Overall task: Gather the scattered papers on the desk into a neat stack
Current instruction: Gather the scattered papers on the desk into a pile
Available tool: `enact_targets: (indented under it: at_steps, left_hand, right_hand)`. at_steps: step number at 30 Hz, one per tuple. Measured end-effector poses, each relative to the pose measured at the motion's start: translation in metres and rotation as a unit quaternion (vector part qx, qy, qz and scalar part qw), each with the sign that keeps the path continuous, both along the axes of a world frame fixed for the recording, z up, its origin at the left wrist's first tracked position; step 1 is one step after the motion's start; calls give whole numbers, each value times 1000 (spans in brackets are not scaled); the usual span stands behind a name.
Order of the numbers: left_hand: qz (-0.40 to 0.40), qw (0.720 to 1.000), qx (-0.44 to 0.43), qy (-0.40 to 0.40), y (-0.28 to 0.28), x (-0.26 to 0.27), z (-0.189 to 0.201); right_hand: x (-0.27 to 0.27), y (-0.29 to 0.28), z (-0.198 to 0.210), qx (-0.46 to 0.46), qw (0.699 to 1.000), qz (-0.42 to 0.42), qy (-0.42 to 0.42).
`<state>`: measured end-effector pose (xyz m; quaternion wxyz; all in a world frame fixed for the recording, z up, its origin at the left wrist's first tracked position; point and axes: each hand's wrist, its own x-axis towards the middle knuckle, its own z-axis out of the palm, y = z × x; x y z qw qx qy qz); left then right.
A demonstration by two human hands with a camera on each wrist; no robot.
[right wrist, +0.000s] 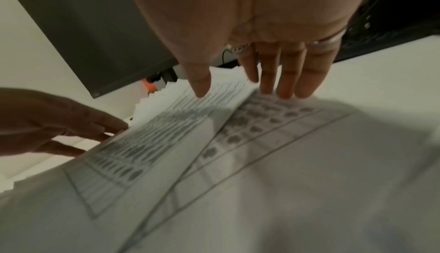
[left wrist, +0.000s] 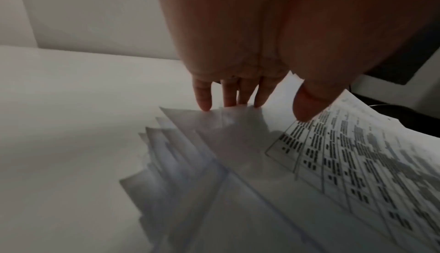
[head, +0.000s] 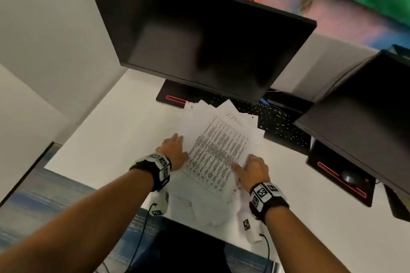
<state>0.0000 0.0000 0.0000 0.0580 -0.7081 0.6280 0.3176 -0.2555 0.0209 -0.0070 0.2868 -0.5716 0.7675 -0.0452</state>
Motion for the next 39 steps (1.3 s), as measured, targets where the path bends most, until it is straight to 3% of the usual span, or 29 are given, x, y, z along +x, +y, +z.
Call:
enact_targets:
  at_steps: [4, 7, 10, 12, 18, 23, 26, 28, 32, 33, 35, 37, 39]
  left_hand:
    - [29, 999, -28, 19, 11, -5, 5]
    - [55, 994, 12, 89, 16, -8, 6]
    - [39, 996, 29, 80, 13, -11, 4]
    - [44, 994, 31, 92, 9, -11, 1]
    - [125, 963, 7, 238, 13, -18, 5]
    - [229, 917, -81, 317, 14, 0, 17]
    - [213, 884, -55, 413, 14, -6, 27]
    - [198, 862, -39, 464, 13, -24, 33]
    - [284, 855, -158, 403, 15, -39, 51]
    - [306, 857, -176, 377, 18, -33, 54]
    - [328, 866, -172, 335, 27, -11, 57]
    - [334, 881, -154, 297, 40, 9, 58]
    - [341, 890, -145, 266, 53, 22, 63]
  right_hand:
    - [10, -1, -1, 52, 994, -92, 4]
    - [15, -3, -3, 46, 994, -96, 37]
    - [20, -8, -7, 37, 995, -89, 39]
    - [21, -12, -8, 35, 993, -115, -4]
    - [13, -18, -5, 13, 965, -191, -179]
    - [-23, -28, 48, -98, 957, -122, -243]
    - [-41, -35, 88, -152, 919, -95, -351]
    - [-40, -40, 97, -158, 912, -75, -371]
    - [-37, -45, 78, -148, 914, -78, -369]
    - [-40, -47, 62, -120, 933, -74, -332]
    - [-47, -44, 27, -32, 990, 30, -135]
    - [-51, -34, -1, 28, 985, 163, 42]
    - [-52, -24, -8, 44, 974, 207, 75]
